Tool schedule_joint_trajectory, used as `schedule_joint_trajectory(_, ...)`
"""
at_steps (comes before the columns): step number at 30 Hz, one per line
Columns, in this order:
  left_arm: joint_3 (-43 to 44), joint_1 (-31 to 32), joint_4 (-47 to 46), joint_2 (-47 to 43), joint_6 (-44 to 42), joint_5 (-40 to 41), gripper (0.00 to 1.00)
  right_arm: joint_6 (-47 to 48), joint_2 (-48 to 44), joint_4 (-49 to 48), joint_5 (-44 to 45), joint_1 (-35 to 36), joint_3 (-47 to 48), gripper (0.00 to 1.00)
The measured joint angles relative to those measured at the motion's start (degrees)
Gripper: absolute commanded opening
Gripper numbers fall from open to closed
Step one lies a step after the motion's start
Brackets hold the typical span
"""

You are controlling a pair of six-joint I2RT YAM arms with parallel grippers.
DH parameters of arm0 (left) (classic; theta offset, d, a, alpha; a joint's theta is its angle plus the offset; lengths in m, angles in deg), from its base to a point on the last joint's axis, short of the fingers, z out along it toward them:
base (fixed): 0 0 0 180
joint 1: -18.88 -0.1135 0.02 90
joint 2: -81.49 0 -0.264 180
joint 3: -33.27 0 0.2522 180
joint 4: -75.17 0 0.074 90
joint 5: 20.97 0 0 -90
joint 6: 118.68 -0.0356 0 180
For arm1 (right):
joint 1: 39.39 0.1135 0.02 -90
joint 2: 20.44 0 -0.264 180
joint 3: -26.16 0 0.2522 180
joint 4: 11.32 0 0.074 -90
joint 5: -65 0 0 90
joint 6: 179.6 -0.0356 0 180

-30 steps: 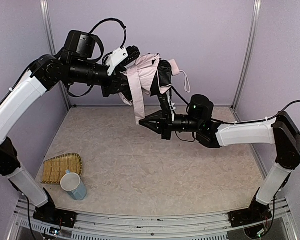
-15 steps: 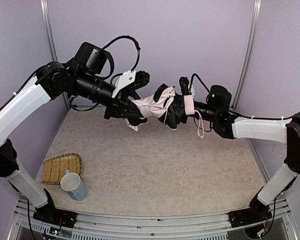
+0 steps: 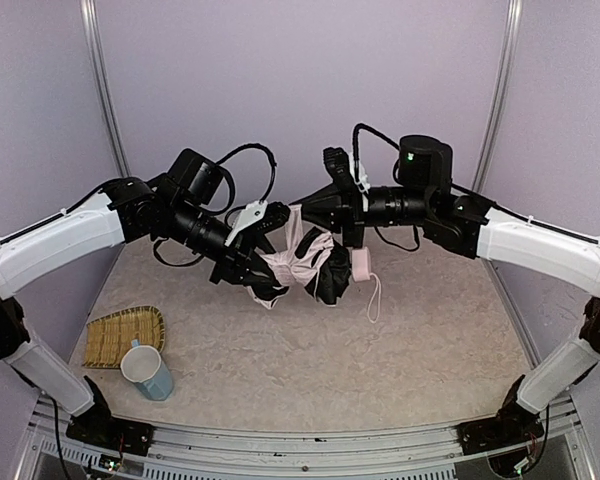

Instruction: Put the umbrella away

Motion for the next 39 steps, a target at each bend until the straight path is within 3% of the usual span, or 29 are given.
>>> schedule_joint_trajectory(10,-2.3,-2.6,-4.1,0.6,6.6,-10.8,0.00,8.9,-5.8,3.8,6.1,7.6,-3.0,0.00)
schedule_joint_trajectory(18,-3.7,-4.2,-0.6,4.3,7.9,-14.3,0.00,27.9,-4.3,14.4,31.5,20.3,-1.6,0.00)
schedule_joint_trajectory(23,-5.7,-5.4,-0.7,5.8,10.6,-10.1,0.00,38.2,-0.9,15.5,45.3,25.3,-4.7,0.00)
schedule_joint_trajectory(29,-6.2,-6.0,0.4,10.7,12.7,-2.7,0.00,46.3,4.9,15.0,54.4,26.2,-6.3,0.00)
schedule_joint_trajectory(39,-8.2,-9.2,0.9,20.4,12.0,-0.8,0.00,47.1,10.9,0.0,58.0,25.3,-19.1,0.00)
